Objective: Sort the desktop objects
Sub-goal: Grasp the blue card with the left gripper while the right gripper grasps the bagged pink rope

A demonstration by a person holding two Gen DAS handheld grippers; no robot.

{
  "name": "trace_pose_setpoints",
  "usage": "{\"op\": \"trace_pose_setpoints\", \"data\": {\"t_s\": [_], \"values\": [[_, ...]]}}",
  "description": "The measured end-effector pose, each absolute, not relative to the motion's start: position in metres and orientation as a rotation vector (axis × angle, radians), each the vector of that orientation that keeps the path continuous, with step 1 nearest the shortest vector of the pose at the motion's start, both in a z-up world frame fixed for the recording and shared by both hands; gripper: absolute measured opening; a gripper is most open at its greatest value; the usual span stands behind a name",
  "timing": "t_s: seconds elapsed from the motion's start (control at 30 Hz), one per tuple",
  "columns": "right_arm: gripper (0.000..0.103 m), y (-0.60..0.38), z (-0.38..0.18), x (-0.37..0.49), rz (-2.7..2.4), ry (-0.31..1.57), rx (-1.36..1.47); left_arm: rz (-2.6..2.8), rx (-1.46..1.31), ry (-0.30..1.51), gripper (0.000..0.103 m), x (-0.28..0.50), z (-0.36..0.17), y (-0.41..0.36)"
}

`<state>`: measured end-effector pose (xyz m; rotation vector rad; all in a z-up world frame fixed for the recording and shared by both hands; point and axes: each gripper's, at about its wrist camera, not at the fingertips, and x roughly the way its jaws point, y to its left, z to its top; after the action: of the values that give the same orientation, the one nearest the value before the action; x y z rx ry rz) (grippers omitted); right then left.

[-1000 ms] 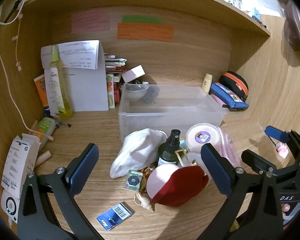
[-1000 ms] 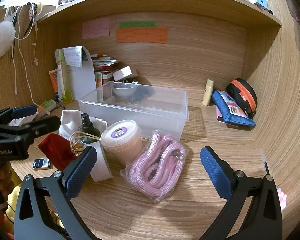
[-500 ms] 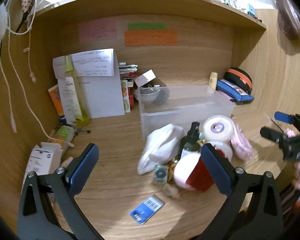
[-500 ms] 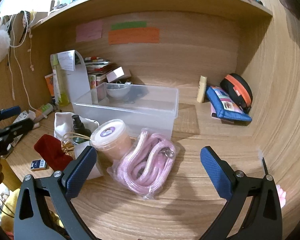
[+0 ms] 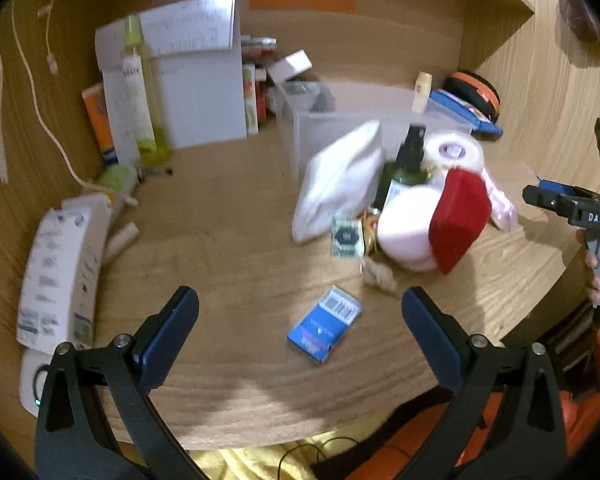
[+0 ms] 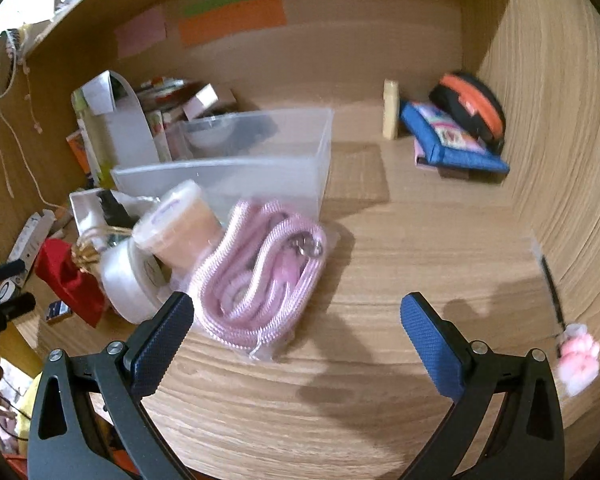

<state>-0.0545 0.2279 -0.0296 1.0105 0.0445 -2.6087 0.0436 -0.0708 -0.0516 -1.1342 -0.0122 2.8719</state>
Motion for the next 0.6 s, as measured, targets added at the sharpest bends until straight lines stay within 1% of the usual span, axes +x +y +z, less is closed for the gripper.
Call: {"op": "trace_pose_setpoints", "data": {"t_s": [0.07, 0.1, 0.13, 0.17, 0.2, 0.23, 0.3, 0.37, 0.4, 0.5, 0.53, 0.57, 0.6], "values": [[0.103, 0.227, -0.035, -0.057, -2.569, 0.020, 1.048, 2.868, -1.141, -0.006, 0.103, 0.044, -0.057, -0.070], [0.103, 0.227, -0.037, -0.057, -2.554, 0.009, 1.059, 2.865, -1.143, -0.003, 0.101, 0.045, -0.059, -0.070], [0.103, 0.225, -0.039, -0.057, -2.539, -0.001, 1.066, 2.857, -1.148, -0.004, 0.095, 0.045, -0.062, -0.069], [0.103, 0.223, -0.040, -0.056, -2.524, -0.007, 1.067, 2.843, -1.159, -0.004, 0.091, 0.044, -0.064, -0.069], [0.103, 0.221, -0.041, -0.054, -2.515, -0.006, 1.069, 2.832, -1.170, -0.005, 0.084, 0.042, -0.066, -0.068], [0.103, 0.217, -0.042, -0.053, -2.507, 0.007, 1.073, 2.813, -1.187, -0.008, 0.081, 0.039, -0.069, -0.068], [0.103, 0.210, -0.043, -0.050, -2.505, 0.043, 1.068, 2.789, -1.203, -0.018, 0.079, 0.037, -0.074, -0.068], [0.103, 0.203, -0.046, -0.049, -2.507, 0.096, 1.069, 2.775, -1.207, -0.014, 0.074, 0.036, -0.078, -0.068], [0.103, 0.199, -0.048, -0.050, -2.510, 0.125, 1.073, 2.768, -1.210, -0.010, 0.069, 0.036, -0.079, -0.068], [0.103, 0.191, -0.054, -0.055, -2.527, 0.202, 1.097, 2.774, -1.196, 0.022, 0.065, 0.036, -0.080, -0.066], [0.103, 0.188, -0.056, -0.057, -2.528, 0.215, 1.106, 2.780, -1.186, 0.035, 0.060, 0.037, -0.080, -0.066], [0.103, 0.187, -0.057, -0.060, -2.526, 0.221, 1.114, 2.784, -1.179, 0.048, 0.059, 0.037, -0.080, -0.065], [0.103, 0.186, -0.058, -0.062, -2.526, 0.226, 1.118, 2.789, -1.173, 0.060, 0.055, 0.037, -0.081, -0.065]]}}
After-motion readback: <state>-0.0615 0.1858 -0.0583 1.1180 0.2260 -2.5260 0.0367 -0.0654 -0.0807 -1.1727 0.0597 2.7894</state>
